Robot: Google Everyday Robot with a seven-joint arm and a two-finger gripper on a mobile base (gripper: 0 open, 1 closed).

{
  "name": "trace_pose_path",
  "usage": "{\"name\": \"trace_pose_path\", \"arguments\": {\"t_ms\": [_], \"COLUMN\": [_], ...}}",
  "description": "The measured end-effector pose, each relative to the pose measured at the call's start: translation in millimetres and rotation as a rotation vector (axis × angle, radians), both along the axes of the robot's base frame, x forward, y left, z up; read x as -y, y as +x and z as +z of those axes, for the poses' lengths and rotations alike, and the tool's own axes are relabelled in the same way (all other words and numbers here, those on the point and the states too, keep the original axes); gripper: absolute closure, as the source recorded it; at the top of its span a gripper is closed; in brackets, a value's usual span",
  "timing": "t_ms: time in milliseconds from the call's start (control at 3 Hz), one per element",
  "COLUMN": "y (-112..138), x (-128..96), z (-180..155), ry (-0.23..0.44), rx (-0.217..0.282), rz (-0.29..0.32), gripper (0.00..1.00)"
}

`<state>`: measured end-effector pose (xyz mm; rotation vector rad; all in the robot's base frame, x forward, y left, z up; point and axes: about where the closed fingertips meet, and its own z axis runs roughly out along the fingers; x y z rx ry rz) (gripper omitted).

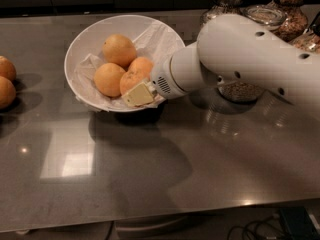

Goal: Pick orange from white bowl

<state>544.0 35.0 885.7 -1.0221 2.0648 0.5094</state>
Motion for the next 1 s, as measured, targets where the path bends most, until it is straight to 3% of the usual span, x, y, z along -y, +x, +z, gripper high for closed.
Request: {"name": "trace_pose_path", "arguments": {"t_ms": [1000], "y": [9], "x": [19], "z": [32], "ry": [0.068], "rx": [0.051], "rz": [0.026], "gripper": [1.00]}}
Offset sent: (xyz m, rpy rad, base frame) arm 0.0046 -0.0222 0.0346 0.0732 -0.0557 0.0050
